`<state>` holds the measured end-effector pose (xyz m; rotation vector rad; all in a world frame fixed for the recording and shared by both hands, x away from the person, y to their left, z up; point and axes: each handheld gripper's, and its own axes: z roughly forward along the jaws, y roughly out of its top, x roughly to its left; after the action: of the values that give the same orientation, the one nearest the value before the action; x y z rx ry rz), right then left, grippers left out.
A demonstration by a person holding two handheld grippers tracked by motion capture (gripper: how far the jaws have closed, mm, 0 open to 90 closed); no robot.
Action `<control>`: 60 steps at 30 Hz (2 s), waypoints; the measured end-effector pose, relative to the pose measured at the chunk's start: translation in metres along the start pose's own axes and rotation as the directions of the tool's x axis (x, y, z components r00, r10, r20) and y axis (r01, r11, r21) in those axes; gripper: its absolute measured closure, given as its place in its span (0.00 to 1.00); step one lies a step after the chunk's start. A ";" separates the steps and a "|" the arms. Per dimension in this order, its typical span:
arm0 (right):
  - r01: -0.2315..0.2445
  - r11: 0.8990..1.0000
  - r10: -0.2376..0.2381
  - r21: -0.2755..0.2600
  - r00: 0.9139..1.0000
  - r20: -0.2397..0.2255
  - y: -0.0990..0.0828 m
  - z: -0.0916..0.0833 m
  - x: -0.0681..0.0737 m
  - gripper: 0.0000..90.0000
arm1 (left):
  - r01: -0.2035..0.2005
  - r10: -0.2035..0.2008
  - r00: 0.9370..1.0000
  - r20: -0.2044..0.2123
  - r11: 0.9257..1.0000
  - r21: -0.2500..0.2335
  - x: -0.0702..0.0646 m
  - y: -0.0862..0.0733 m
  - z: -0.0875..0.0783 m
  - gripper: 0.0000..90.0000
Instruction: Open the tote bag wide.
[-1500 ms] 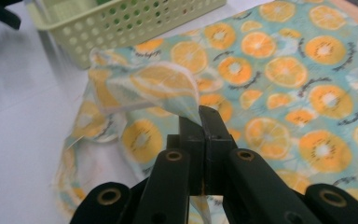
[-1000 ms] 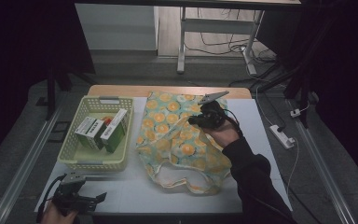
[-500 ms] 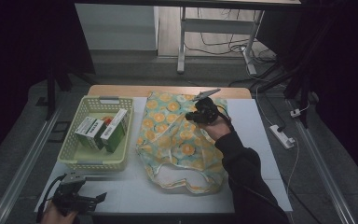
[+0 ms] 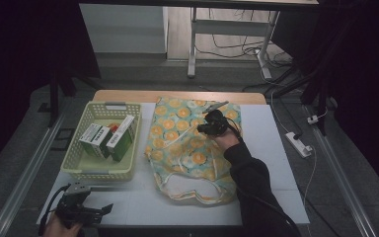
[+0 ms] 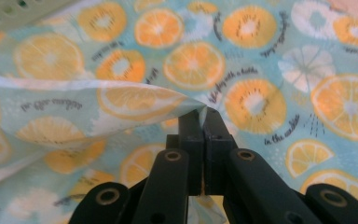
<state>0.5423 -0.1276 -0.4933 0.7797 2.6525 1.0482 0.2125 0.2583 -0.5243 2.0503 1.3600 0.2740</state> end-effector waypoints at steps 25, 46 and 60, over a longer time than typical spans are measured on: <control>-0.061 0.996 0.059 -0.072 0.998 -0.017 0.000 -0.033 0.010 0.39 | 0.000 0.000 1.000 -0.005 1.000 0.001 0.000 0.000 0.000 0.00; 0.007 1.000 -0.007 0.004 0.997 -0.071 -0.033 -0.056 0.080 0.03 | 0.002 -0.002 1.000 -0.006 1.000 0.000 0.000 0.000 0.000 0.00; 0.108 0.990 -0.096 0.093 0.987 -0.126 -0.063 -0.042 0.111 0.33 | 0.000 0.000 1.000 -0.006 1.000 0.000 -0.001 0.000 0.000 0.00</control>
<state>0.4081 -0.1313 -0.5027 0.6080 2.8327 0.9724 0.2123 0.2577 -0.5240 2.0513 1.3628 0.2801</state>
